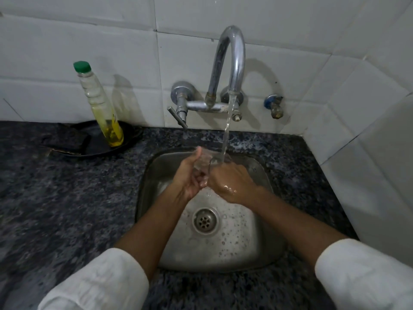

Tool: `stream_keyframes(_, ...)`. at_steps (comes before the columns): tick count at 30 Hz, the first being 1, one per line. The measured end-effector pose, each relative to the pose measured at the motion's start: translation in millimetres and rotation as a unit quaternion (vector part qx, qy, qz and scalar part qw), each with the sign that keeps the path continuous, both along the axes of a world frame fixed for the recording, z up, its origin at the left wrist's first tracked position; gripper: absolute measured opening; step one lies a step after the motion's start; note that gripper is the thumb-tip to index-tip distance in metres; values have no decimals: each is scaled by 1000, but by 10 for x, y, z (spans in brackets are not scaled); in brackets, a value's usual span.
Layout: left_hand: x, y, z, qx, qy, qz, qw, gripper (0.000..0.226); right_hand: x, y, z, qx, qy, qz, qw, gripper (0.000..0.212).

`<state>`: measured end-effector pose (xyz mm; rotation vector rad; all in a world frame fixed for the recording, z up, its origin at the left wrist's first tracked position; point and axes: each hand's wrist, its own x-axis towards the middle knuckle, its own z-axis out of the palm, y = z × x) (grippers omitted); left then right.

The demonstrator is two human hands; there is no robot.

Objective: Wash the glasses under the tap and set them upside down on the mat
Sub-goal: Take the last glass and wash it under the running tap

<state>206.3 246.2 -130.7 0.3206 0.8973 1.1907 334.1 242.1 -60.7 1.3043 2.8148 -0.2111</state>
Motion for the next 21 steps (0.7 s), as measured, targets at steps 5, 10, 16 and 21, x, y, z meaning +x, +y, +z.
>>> stream_keyframes(5,138,-194,64,30,-105,4,994,53,-150,54,-43,-146,283,-176,931,29)
stream_keyframes(10,78,-31,85,-1,-55,17,998,63,-25,-23,-68,-30,73,-40,996,22)
stream_keyframes(16,119,-134,57,55,-62,-40,996,41,-139,-3,-173,-158,393,-237,875,26)
stream_keyframes(21,38,-60,44,22,-14,-37,999,48,118,-3,-102,17,-15,17,1000,29)
